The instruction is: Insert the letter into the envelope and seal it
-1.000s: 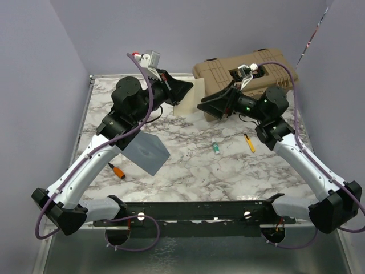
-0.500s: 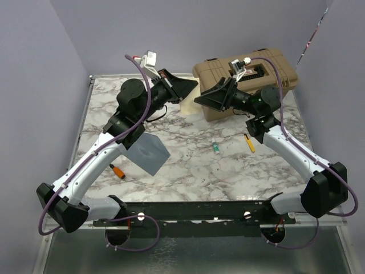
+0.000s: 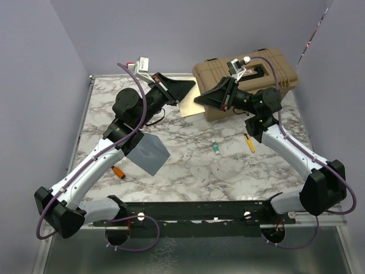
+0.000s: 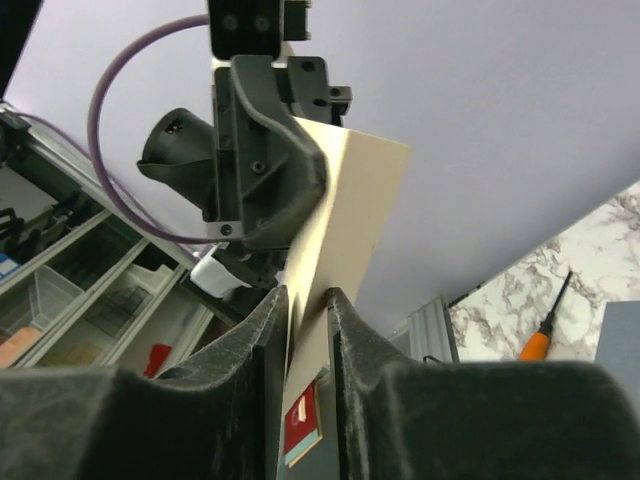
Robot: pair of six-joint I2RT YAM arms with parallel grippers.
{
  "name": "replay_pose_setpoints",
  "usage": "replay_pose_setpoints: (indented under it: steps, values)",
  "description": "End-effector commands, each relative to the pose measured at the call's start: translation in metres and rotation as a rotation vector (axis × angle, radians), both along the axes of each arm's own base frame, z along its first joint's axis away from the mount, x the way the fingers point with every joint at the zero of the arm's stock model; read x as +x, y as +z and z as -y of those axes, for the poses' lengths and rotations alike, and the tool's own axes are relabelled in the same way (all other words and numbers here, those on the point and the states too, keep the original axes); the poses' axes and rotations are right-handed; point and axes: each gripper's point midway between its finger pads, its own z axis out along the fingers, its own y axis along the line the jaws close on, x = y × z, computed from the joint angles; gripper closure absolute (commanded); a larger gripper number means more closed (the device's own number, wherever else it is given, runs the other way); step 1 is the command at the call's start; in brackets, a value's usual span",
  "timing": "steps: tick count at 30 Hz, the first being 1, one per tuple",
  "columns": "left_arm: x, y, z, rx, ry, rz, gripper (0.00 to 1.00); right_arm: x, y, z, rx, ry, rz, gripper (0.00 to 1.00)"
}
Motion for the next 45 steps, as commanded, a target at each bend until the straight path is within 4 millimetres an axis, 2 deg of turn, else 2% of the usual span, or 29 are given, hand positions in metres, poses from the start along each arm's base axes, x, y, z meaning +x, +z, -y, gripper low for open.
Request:
replay_pose_setpoints:
  steps: [1,4,5,6,7,9,10,12,15,22,25,27,34,37,40,42,43,45]
  values:
    - [-0.015,0.025,-0.008,-0.057,-0.014,0.094,1.00,0.000,0.000,-0.001,-0.020,0.000,-0.018,0.81]
    - [-0.018,0.030,-0.011,-0.055,-0.010,0.116,0.99,0.003,-0.002,-0.001,-0.024,-0.017,-0.039,0.99]
    - [-0.019,0.031,-0.012,-0.054,-0.009,0.121,0.95,0.004,-0.002,-0.001,-0.021,-0.028,-0.041,0.99]
    - [-0.020,0.032,-0.013,-0.054,-0.005,0.125,0.85,0.006,-0.002,0.000,-0.017,-0.039,-0.043,1.00]
    - [-0.020,0.033,-0.014,-0.054,0.000,0.125,0.64,0.007,0.000,0.001,-0.008,-0.058,-0.036,1.00]
    - [-0.019,0.031,-0.017,-0.046,0.014,0.120,0.35,0.010,0.004,0.004,0.016,-0.100,-0.025,1.00]
    - [-0.018,0.031,-0.018,-0.045,0.026,0.111,0.25,0.011,0.008,0.006,0.034,-0.121,-0.017,1.00]
    - [-0.017,0.028,-0.021,-0.038,0.044,0.096,0.12,0.015,0.015,0.011,0.072,-0.165,-0.007,1.00]
    - [-0.014,0.023,-0.027,-0.043,0.075,0.066,0.02,0.019,0.029,0.017,0.146,-0.212,0.005,1.00]
    - [-0.013,0.013,-0.029,-0.102,0.076,-0.013,0.01,0.025,0.052,0.028,0.286,-0.255,0.017,1.00]
    - [-0.016,0.010,-0.025,-0.122,0.045,-0.024,0.04,0.028,0.056,0.030,0.308,-0.261,0.017,1.00]
    - [-0.017,0.009,-0.023,-0.130,0.030,-0.031,0.13,0.028,0.058,0.031,0.320,-0.261,0.018,1.00]
    - [-0.023,0.018,-0.021,-0.189,-0.014,-0.017,0.60,0.029,0.055,0.029,0.324,-0.251,0.000,1.00]
    - [-0.025,0.019,-0.018,-0.196,-0.035,-0.012,0.75,0.030,0.052,0.030,0.319,-0.255,-0.009,1.00]
    - [-0.025,0.017,-0.016,-0.177,-0.042,0.002,0.99,0.030,0.050,0.028,0.309,-0.252,-0.008,1.00]
    - [-0.027,0.018,-0.016,-0.146,-0.039,0.034,1.00,0.029,0.049,0.028,0.294,-0.256,-0.002,0.99]
    - [-0.029,0.018,-0.016,-0.128,-0.039,0.050,1.00,0.029,0.049,0.028,0.283,-0.263,-0.001,0.96]
    - [-0.033,0.018,-0.014,-0.076,-0.053,0.086,1.00,0.029,0.047,0.027,0.247,-0.277,0.012,0.83]
